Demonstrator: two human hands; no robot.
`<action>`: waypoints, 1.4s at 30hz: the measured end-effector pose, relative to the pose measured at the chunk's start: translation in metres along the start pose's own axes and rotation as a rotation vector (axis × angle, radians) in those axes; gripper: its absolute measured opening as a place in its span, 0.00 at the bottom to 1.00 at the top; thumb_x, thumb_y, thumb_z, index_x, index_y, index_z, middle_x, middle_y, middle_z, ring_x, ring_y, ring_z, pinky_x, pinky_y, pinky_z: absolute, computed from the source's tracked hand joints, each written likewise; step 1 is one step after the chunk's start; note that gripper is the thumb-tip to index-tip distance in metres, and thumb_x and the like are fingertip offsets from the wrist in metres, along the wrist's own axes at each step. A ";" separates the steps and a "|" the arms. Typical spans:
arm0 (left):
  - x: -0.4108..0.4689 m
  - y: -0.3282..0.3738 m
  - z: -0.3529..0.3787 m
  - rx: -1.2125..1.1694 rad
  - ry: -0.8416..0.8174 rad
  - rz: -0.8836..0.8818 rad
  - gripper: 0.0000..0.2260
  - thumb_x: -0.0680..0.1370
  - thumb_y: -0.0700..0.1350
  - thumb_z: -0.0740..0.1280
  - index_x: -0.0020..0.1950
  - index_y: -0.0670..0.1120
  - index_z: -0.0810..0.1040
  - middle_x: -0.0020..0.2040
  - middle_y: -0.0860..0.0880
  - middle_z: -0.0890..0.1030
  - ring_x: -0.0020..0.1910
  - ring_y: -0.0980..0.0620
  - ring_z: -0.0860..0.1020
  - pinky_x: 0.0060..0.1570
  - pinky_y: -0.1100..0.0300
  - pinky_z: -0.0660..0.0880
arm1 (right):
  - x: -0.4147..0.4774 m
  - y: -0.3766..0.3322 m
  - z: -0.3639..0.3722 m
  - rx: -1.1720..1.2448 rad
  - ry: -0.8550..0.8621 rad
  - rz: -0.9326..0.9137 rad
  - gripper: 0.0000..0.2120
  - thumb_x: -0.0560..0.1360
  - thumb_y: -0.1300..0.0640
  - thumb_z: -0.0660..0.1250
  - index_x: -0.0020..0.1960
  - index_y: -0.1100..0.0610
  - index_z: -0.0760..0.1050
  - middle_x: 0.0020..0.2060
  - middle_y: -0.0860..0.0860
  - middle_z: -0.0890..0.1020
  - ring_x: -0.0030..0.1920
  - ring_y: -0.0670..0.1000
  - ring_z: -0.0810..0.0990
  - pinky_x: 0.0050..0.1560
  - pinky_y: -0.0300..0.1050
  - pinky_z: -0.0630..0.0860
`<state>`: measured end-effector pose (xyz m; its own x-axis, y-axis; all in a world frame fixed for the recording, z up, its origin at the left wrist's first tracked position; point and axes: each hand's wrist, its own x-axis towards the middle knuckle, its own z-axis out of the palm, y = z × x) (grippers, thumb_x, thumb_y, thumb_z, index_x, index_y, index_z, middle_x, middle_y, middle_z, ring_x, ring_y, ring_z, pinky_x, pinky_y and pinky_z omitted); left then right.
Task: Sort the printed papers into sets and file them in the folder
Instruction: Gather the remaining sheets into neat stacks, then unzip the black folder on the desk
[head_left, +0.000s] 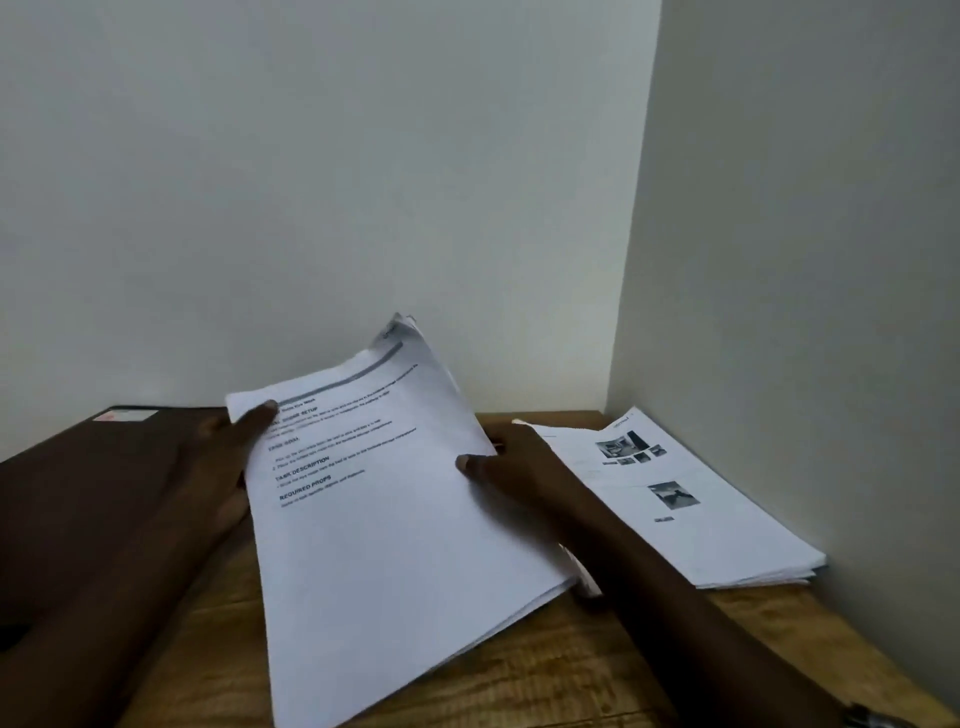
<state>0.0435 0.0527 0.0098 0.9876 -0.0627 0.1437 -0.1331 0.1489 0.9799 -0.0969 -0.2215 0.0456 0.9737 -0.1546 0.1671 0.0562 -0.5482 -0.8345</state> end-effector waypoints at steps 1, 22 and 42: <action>-0.022 0.011 0.022 0.053 -0.044 0.010 0.07 0.78 0.49 0.69 0.53 0.48 0.76 0.42 0.56 0.85 0.38 0.65 0.82 0.38 0.72 0.77 | -0.003 0.000 -0.006 -0.019 0.061 -0.033 0.09 0.73 0.56 0.67 0.52 0.53 0.82 0.47 0.50 0.85 0.47 0.50 0.83 0.48 0.45 0.78; -0.079 -0.021 0.224 0.883 -0.382 0.232 0.25 0.76 0.48 0.71 0.72 0.52 0.70 0.52 0.53 0.80 0.44 0.61 0.75 0.40 0.72 0.68 | -0.017 0.115 -0.137 -0.803 0.361 0.195 0.17 0.75 0.59 0.63 0.63 0.54 0.71 0.64 0.54 0.70 0.64 0.55 0.72 0.60 0.45 0.70; -0.030 -0.007 0.105 0.869 0.037 0.393 0.03 0.77 0.50 0.69 0.44 0.56 0.81 0.34 0.53 0.81 0.38 0.55 0.80 0.42 0.52 0.79 | 0.105 0.028 0.025 -0.748 -0.055 -0.165 0.22 0.73 0.47 0.71 0.64 0.49 0.72 0.60 0.52 0.78 0.58 0.53 0.77 0.47 0.44 0.70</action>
<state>0.0059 -0.0498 0.0135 0.8591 -0.1305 0.4948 -0.4562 -0.6333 0.6251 0.0126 -0.2320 0.0266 0.9764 0.0075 0.2157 0.0561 -0.9738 -0.2202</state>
